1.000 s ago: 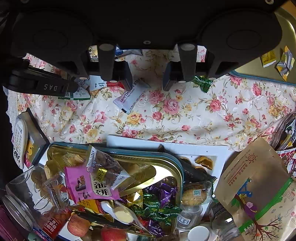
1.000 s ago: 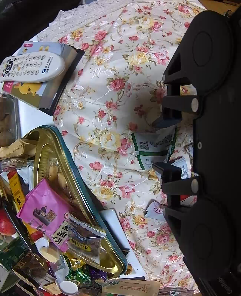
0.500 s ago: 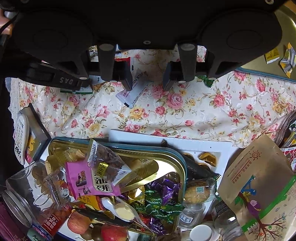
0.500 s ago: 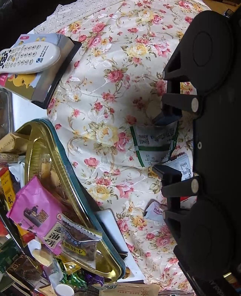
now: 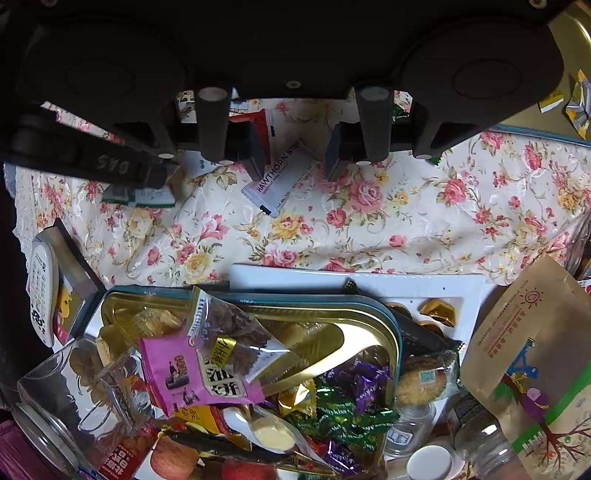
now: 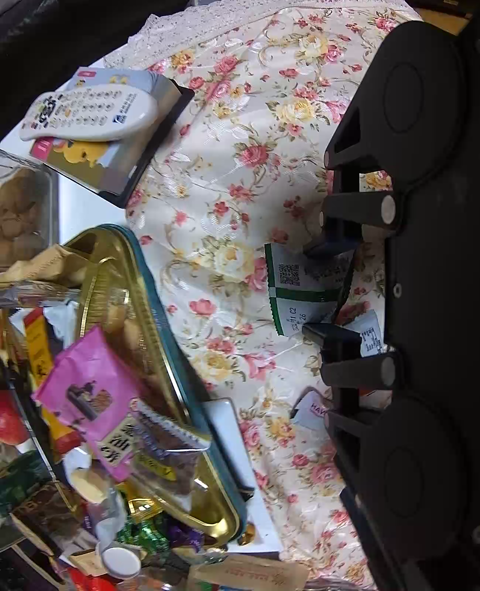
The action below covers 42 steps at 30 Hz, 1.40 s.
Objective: Organize snacks
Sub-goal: 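Reach the left tool to the white hawthorn bar while the right tool reaches the green-white packet, then grasp the white hawthorn bar with the left tool while the right tool grasps the green-white packet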
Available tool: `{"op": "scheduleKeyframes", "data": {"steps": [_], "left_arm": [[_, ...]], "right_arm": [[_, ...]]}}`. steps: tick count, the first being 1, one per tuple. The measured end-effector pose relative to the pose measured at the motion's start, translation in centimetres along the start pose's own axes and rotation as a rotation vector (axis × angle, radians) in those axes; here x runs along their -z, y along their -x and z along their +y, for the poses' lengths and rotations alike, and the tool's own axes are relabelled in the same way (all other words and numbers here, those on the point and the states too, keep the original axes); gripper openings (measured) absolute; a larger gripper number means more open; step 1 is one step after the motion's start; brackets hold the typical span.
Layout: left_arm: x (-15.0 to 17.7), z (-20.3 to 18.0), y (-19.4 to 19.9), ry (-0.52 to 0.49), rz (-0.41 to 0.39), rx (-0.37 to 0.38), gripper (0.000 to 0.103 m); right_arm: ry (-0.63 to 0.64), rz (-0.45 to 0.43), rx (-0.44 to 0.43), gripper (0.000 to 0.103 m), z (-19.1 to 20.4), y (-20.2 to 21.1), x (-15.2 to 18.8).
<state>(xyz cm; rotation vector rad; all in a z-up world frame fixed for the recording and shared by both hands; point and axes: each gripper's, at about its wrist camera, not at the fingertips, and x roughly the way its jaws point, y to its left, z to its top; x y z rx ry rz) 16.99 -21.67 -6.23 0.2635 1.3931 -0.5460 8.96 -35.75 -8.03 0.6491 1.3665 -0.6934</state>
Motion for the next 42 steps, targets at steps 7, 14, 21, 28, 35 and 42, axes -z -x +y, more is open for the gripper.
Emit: {"op": "scheduleKeyframes", "data": {"steps": [7,14,21,28,35,42], "left_arm": [[0.2,-0.9,-1.5,-0.030,0.031,-0.026,0.044],[0.2,-1.5,-2.0,-0.059,0.015,-0.029,0.044],[-0.4,-1.1,-2.3,-0.015,-0.018,-0.024,0.044],[-0.6,-0.2,-3.6,0.033,0.010,-0.024,0.044],[-0.4,-0.5,-5.6,0.024,0.058,-0.049,0.044],[-0.1,-0.8,-6.2,0.022,0.052,-0.072,0.044]], "right_arm": [[-0.048,-0.032,0.006,0.041,-1.3,1.0,-0.7],[-0.068,-0.026,-0.046,0.041,-1.8,1.8,-0.6],[-0.071,-0.021,-0.074,0.041,-1.6,2.3,-0.5],[-0.087,-0.018,-0.091,0.041,-1.9,2.7,-0.5],[-0.098,-0.014,-0.102,0.041,-2.2,3.0,-0.5],[-0.116,-0.021,-0.108,0.041,-2.6,3.3,-0.6]]}}
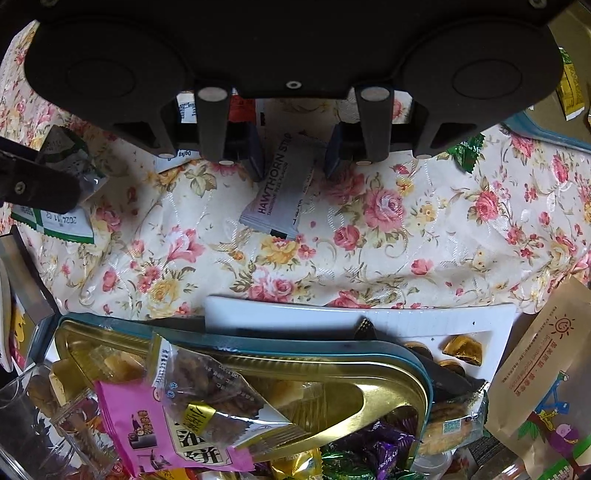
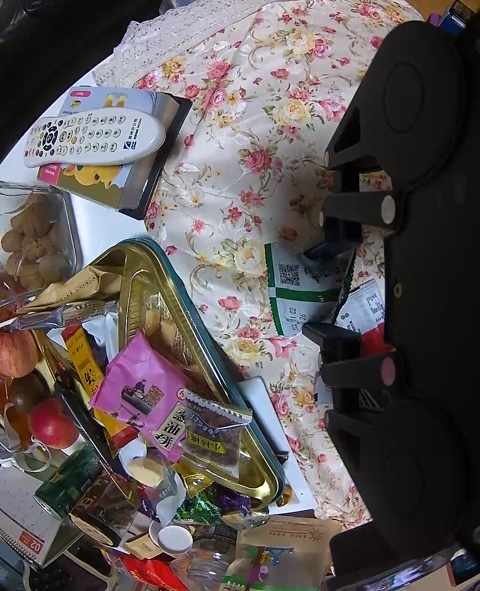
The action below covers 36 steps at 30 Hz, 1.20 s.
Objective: Organize snacks
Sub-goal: 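Grasp the white hawthorn bar with the left tool while the right tool grasps the green-white packet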
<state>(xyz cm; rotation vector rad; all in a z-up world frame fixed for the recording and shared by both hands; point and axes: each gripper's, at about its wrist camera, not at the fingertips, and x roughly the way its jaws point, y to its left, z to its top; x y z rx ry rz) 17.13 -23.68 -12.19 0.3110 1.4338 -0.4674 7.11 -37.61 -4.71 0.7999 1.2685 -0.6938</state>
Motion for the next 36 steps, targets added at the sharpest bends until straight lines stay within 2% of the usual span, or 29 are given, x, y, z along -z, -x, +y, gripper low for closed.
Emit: {"op": "scheduleKeyframes", "data": {"steps": [3,4,5,8,19,27,36], "left_arm": [[-0.2,-0.1,-0.1,-0.005,-0.005,-0.008,0.044],[-0.2,-0.2,-0.1,-0.010,-0.008,-0.009,0.041],[-0.1,-0.6,-0.2,-0.016,-0.013,-0.008,0.031],[-0.1,-1.2,0.0,-0.015,-0.013,0.002,0.029],[1.2,-0.2,0.8,0.048,0.049,-0.007,0.029],[2.7,0.0,2.3,0.037,0.040,-0.030,0.029],[5.8,0.7,5.2,0.025,0.017,-0.053,0.029]], "right_arm": [[0.001,0.003,0.000,0.041,0.0,0.0,0.0],[0.002,0.003,0.000,0.041,0.0,0.0,0.1],[0.003,0.003,0.000,0.041,0.0,0.0,0.1],[0.003,0.001,0.005,0.041,0.0,0.2,0.1],[0.002,0.008,0.022,0.041,0.2,0.6,0.6],[0.011,0.019,0.015,0.041,0.7,1.4,1.9],[0.010,0.016,0.019,0.041,0.9,2.5,3.9]]}}
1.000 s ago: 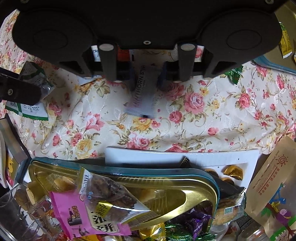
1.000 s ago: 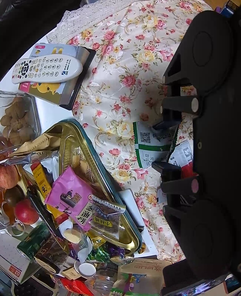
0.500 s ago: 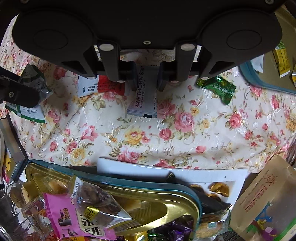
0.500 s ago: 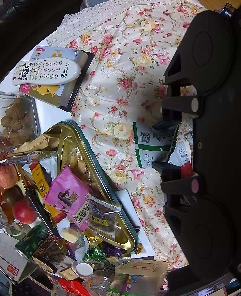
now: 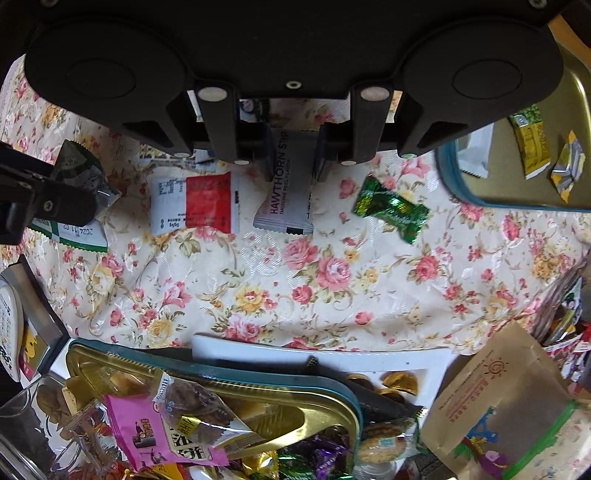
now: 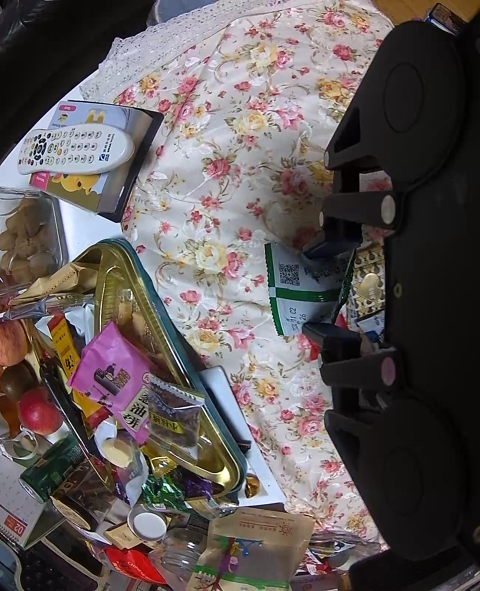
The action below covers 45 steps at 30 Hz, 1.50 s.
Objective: Organize snacks
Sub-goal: 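Grasp the white hawthorn bar with the left tool while the right tool grasps the green-white packet, then carry the hawthorn bar into the tray with the left tool while the right tool drops the green-white packet there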
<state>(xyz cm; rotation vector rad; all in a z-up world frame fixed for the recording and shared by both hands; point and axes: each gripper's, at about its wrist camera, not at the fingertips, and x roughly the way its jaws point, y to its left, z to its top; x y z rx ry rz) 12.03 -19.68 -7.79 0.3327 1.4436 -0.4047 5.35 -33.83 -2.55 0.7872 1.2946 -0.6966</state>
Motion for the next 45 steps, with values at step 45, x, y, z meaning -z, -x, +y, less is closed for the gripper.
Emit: {"op": "scheduleKeyframes", "data": {"steps": [45], "left_arm": [[4.2,18.3,8.1,0.313,-0.163,-0.228,0.029]], "right_arm": [[0.190,-0.008,-0.012,0.041,7.5,1.6,11.1]]}}
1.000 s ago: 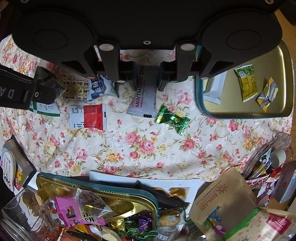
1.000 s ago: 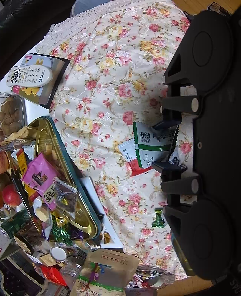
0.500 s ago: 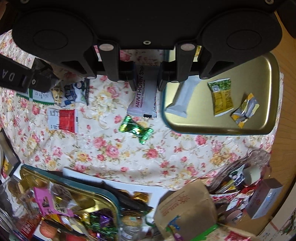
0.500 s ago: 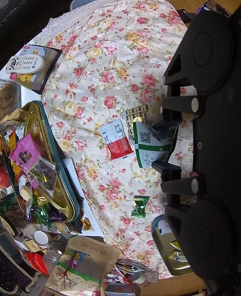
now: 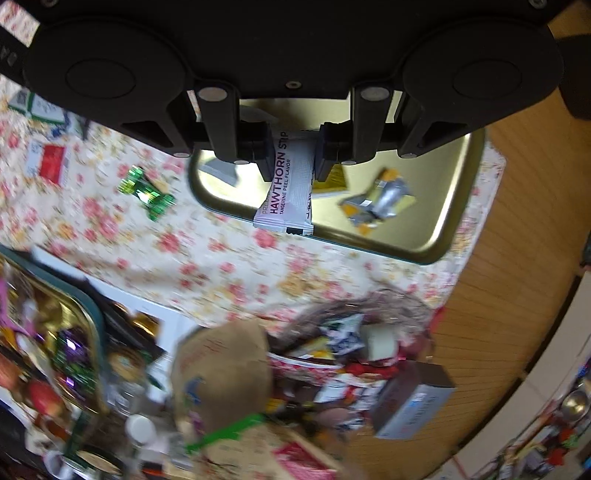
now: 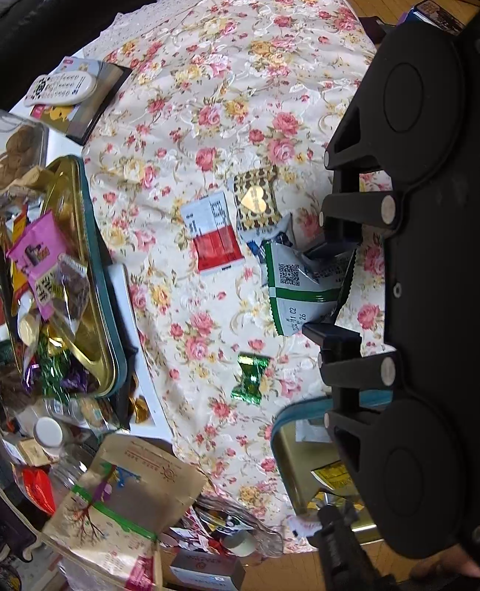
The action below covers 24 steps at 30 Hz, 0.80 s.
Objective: Organize snacks
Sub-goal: 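Carry the hawthorn bar into the tray with the left tool while the right tool drops the green-white packet there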
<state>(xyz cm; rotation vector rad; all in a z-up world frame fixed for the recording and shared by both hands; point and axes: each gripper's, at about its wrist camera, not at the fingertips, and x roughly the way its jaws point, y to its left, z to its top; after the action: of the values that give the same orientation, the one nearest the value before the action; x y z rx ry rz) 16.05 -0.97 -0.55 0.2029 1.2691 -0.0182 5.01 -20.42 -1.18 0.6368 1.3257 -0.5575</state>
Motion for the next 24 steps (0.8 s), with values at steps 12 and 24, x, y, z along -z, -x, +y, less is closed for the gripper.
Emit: {"op": "scheduleKeyframes", "data": {"steps": [12,24], "left_arm": [[-1.0,6.2,-1.6,0.146,0.061,-0.051,0.031],[-1.0,7.6,-2.2,0.210,0.105,0.003,0.031]], "right_arm": [[0.142,-0.028,-0.056,0.041,5.5,0.2,2.0],[0.277,-0.013,-0.146,0.041,10.8,0.2,5.0]]}}
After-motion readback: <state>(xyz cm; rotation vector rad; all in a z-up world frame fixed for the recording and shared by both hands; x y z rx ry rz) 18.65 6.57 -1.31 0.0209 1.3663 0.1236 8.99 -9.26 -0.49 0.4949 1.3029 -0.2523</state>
